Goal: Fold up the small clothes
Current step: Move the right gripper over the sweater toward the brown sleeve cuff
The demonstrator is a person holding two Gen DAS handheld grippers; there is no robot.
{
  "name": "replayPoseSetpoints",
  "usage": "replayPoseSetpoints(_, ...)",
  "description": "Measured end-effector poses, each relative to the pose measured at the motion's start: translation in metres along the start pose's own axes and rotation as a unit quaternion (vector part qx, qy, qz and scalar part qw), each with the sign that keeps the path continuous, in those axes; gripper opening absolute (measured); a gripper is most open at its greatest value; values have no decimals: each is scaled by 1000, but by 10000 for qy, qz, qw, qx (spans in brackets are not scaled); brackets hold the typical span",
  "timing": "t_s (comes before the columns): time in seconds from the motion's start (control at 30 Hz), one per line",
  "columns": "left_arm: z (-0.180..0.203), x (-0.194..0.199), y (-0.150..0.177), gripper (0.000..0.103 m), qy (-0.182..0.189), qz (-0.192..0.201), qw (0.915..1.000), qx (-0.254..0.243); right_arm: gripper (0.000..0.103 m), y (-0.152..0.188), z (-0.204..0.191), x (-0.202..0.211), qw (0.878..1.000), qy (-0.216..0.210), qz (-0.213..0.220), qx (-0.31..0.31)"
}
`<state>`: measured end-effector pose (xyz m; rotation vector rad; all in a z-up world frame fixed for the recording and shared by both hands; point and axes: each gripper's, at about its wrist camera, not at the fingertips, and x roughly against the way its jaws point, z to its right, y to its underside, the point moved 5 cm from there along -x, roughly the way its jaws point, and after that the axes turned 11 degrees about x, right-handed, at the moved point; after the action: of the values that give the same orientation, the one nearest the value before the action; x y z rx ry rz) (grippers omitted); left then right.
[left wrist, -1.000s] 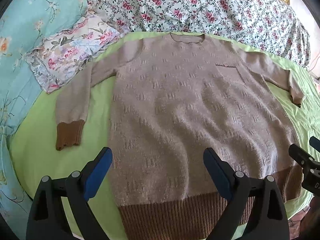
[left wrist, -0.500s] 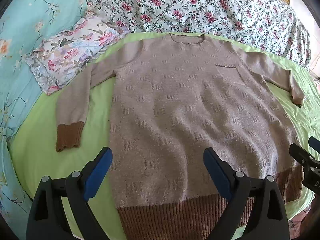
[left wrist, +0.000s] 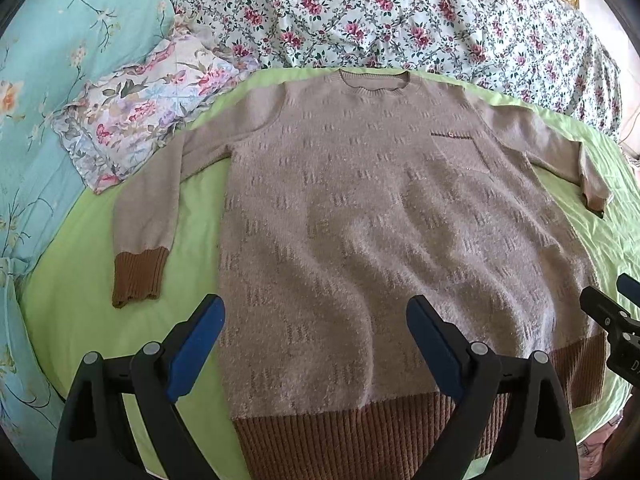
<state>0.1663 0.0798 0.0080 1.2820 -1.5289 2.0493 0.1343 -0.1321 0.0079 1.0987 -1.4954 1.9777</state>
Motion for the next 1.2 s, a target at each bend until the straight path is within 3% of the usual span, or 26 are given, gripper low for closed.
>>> replayPoseSetpoints(0.33, 6, -5, -6, 93, -2, -27, 10000, 10, 89, -2, 4, -2, 10000, -48, -13, -44)
replayPoseSetpoints(0.83, 13, -20, -13, 93, -10, -80, 10000, 39, 81, -8, 16, -11, 9999, -99, -23, -112)
replayPoseSetpoints(1.2, 24, -39, -28, 93, 34, -172, 9998, 70, 74, -17, 53, -20, 9993, -3, -25, -363)
